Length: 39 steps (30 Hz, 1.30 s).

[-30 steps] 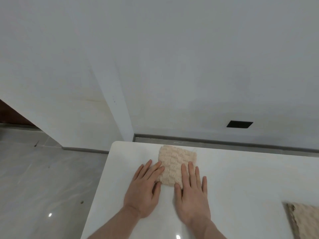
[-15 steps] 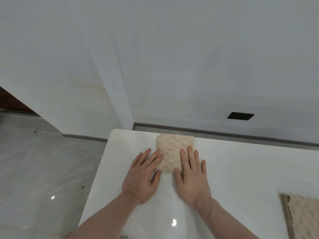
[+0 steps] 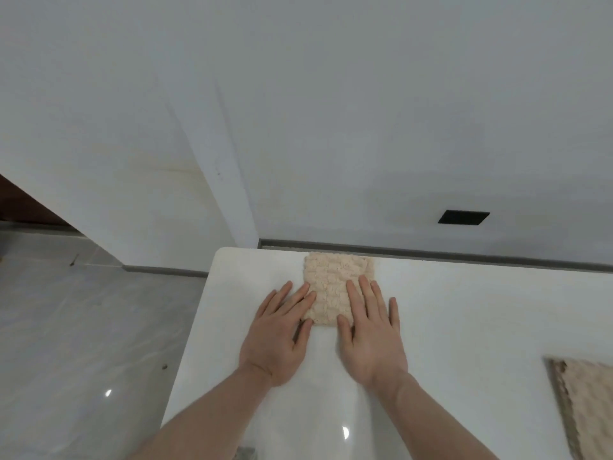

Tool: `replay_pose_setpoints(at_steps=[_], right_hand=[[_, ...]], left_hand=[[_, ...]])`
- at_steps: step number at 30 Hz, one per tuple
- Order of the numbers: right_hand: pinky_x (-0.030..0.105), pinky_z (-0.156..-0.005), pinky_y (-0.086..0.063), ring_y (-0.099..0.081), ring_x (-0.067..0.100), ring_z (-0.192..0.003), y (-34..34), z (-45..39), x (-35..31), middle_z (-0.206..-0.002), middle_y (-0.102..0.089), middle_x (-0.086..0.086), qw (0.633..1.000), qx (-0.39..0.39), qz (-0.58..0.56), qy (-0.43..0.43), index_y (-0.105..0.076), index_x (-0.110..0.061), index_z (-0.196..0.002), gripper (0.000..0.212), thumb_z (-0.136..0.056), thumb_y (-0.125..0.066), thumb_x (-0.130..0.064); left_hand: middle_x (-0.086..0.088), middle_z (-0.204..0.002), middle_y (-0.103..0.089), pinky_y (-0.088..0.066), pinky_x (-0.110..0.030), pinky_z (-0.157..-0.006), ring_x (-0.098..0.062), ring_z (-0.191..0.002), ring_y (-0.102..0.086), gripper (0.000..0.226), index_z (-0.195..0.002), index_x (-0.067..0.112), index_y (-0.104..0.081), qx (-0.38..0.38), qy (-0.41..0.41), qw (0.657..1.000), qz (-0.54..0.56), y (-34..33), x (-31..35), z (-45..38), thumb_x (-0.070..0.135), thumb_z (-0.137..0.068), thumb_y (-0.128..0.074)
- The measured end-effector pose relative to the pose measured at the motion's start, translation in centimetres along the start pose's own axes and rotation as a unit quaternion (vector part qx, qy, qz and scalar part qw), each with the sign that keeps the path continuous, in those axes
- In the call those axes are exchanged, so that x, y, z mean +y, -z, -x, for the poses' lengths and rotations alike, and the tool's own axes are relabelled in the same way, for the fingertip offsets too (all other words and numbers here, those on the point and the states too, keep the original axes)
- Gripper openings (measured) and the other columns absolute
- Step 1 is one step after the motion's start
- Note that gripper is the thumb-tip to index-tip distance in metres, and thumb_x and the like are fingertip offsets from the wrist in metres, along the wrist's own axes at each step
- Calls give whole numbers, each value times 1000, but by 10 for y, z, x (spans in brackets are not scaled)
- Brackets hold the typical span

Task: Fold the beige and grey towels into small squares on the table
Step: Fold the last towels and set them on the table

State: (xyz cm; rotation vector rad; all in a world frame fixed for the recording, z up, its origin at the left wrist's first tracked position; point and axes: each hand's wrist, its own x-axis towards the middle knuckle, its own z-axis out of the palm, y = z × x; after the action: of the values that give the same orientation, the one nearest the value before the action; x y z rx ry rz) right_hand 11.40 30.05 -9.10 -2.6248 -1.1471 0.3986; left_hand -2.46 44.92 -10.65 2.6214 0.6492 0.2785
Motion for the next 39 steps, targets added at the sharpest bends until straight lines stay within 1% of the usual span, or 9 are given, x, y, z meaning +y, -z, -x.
replay_pose_setpoints(at_steps=[3, 5, 8, 10, 12, 15, 22, 30, 39], right_hand=[[51, -126, 3, 17, 14, -154, 13, -6, -16, -168, 16, -7, 997, -54, 12, -46, 5, -28, -162, 65, -104, -22, -41], [54, -124, -10, 7, 21, -156, 29, -9, -30, -169, 13, -4, 991, -102, 31, -85, 2, -24, -162, 73, -100, -36, -35], [51, -118, -28, -11, 27, -153, 50, 18, -44, -169, 8, -1, 984, -108, 16, -139, -5, -21, -160, 82, -92, -49, -27], [50, -116, -31, -11, 29, -152, 60, 63, -47, -169, 12, -1, 984, -96, -1, -152, -4, -24, -160, 80, -92, -46, -22], [48, -118, -30, -8, 29, -154, 74, 114, -49, -168, 17, -3, 984, -103, 3, -143, 1, -27, -161, 82, -93, -44, -20], [48, -118, -31, -5, 29, -155, 102, 180, -55, -168, 17, -5, 986, -91, -1, -137, 2, -29, -161, 82, -96, -48, -27], [46, -120, -29, -10, 26, -154, 145, 302, -79, -169, 5, -7, 986, -12, -69, -153, -8, -30, -161, 79, -97, -54, -31], [38, -126, -16, -1, 22, -156, 170, 395, -61, -169, 5, -12, 979, 35, -110, -166, -10, -33, -161, 76, -98, -54, -31], [39, -125, -20, -7, 21, -155, 218, 474, 54, -168, 2, -12, 982, 45, -116, -144, -13, -34, -161, 76, -98, -56, -33]], left_hand=[[19, -160, -37, -16, -37, -127, -10, -155, -22, 51, -153, 32, -45, 2, 8, 1000, 1, -2, 0, 2, 40, -103, -37], [13, -161, -38, -17, -41, -127, -15, -155, -23, 56, -152, 28, -45, -30, 29, 999, -13, 1, 8, -3, 39, -98, -32], [6, -164, -28, -11, -48, -127, -26, -154, -19, 67, -155, 25, -34, -135, 62, 987, -63, 31, 34, -17, 29, -88, -44], [4, -168, -15, -4, -50, -126, -32, -155, -14, 79, -159, 27, -22, -149, 89, 983, -53, 63, 52, -8, 21, -85, -50], [4, -171, -6, -2, -48, -127, -31, -157, -7, 82, -162, 29, -17, -161, 83, 983, -18, 97, 63, 23, 17, -88, -50], [8, -171, -3, 0, -44, -128, -23, -158, 0, 75, -160, 32, -23, -205, 47, 977, 20, 135, 70, 98, 19, -91, -50], [12, -171, 4, 3, -42, -128, -16, -158, 7, 69, -159, 35, -24, -202, -6, 977, 62, 194, 127, 223, 31, -95, -52], [11, -171, 7, 3, -41, -128, -17, -158, 9, 69, -159, 35, -22, -186, -31, 982, 32, 205, 183, 253, 35, -97, -51], [8, -172, 5, 2, -38, -128, -18, -159, 6, 68, -159, 33, -26, -175, -10, 984, 41, 164, 307, 270, 33, -96, -53]])
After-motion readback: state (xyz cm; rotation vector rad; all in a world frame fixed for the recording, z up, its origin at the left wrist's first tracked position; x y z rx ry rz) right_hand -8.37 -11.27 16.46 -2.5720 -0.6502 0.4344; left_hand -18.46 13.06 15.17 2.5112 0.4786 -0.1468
